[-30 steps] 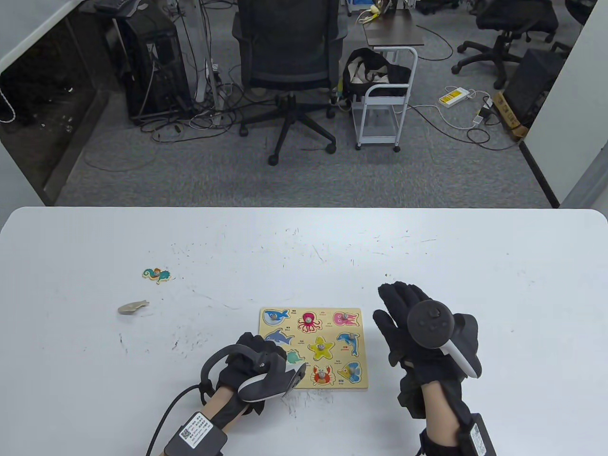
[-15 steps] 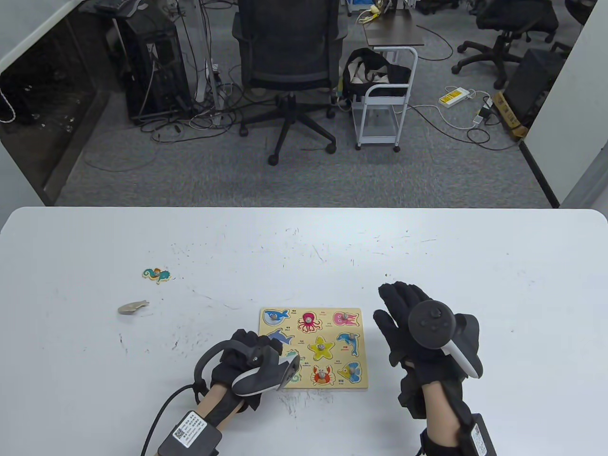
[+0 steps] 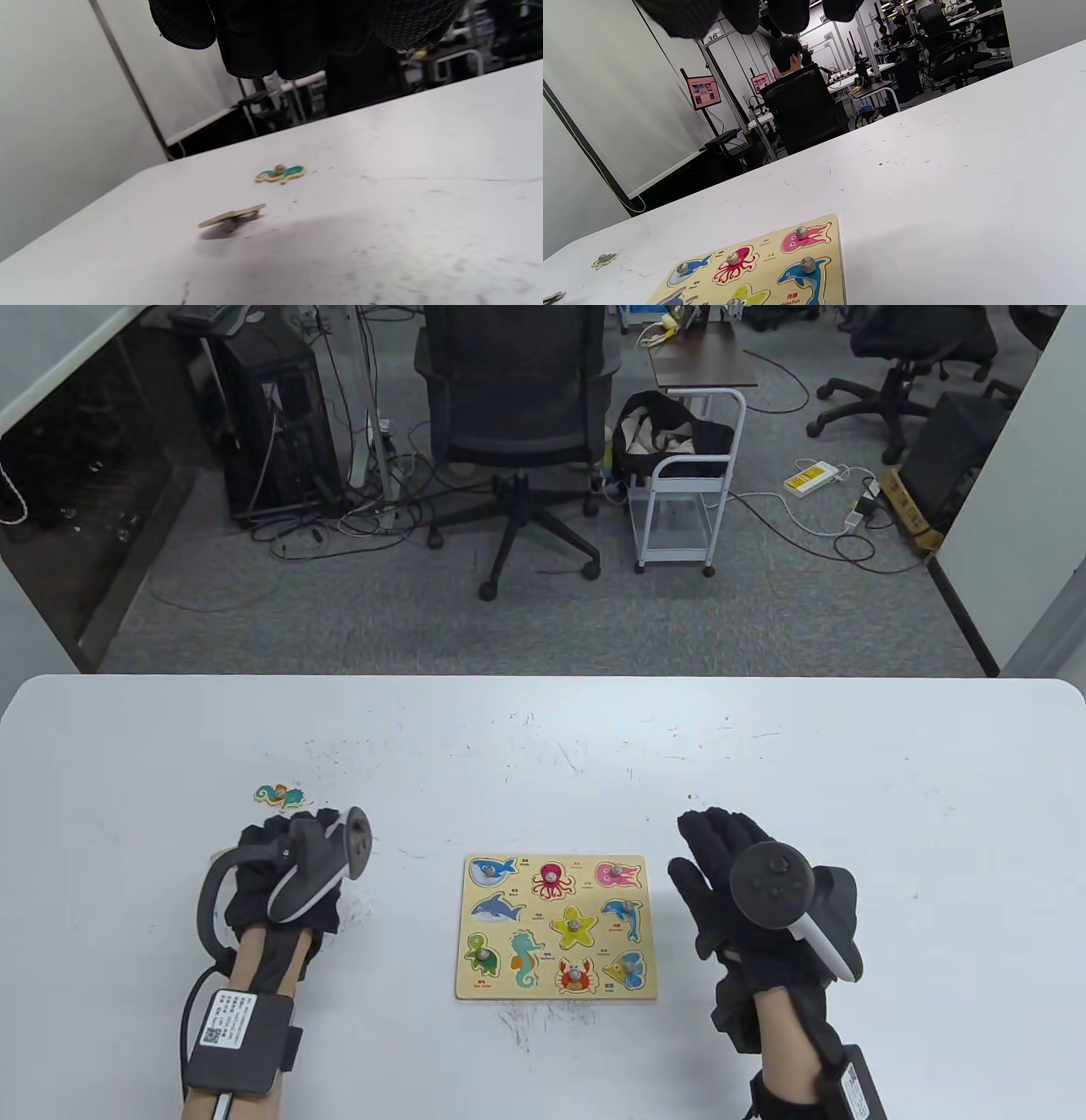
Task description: Fit puzzle pieces into frame
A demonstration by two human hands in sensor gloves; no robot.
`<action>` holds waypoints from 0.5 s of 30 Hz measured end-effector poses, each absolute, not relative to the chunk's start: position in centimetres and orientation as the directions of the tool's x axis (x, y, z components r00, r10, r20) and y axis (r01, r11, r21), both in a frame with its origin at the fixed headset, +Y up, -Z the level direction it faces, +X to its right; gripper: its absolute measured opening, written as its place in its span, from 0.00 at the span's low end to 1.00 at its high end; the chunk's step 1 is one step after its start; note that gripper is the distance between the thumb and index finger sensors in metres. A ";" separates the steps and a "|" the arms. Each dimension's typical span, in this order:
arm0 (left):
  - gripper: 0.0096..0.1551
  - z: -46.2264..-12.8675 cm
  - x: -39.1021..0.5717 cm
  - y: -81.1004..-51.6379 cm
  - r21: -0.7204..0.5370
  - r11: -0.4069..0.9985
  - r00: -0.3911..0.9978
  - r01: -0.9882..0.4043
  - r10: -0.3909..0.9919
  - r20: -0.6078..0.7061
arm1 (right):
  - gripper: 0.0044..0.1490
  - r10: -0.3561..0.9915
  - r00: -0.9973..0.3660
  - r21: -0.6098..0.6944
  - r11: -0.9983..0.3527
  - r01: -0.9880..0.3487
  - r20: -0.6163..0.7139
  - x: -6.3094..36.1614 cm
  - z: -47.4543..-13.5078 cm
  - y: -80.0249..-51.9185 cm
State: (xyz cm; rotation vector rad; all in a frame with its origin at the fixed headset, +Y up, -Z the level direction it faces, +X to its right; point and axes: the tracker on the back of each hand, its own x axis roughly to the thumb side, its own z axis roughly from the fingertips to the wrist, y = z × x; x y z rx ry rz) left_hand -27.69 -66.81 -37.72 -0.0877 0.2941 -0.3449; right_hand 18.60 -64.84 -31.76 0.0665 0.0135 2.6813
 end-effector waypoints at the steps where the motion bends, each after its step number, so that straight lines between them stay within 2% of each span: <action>1: 0.36 -38.1 -28.8 -67.0 -0.155 0.937 0.888 0.313 -0.346 -0.301 | 0.39 0.440 -0.897 0.022 -0.898 -0.439 0.041 18.6 -31.8 -64.9; 6: 0.38 -39.6 -32.4 -68.9 -0.240 0.931 0.851 0.275 -0.351 -0.390 | 0.39 0.431 -0.902 0.026 -0.902 -0.431 0.024 18.7 -31.9 -65.0; 15: 0.41 -42.4 -35.3 -73.2 -0.365 0.906 0.818 0.216 -0.372 -0.438 | 0.39 0.425 -0.905 0.048 -0.904 -0.425 -0.017 19.0 -32.4 -65.6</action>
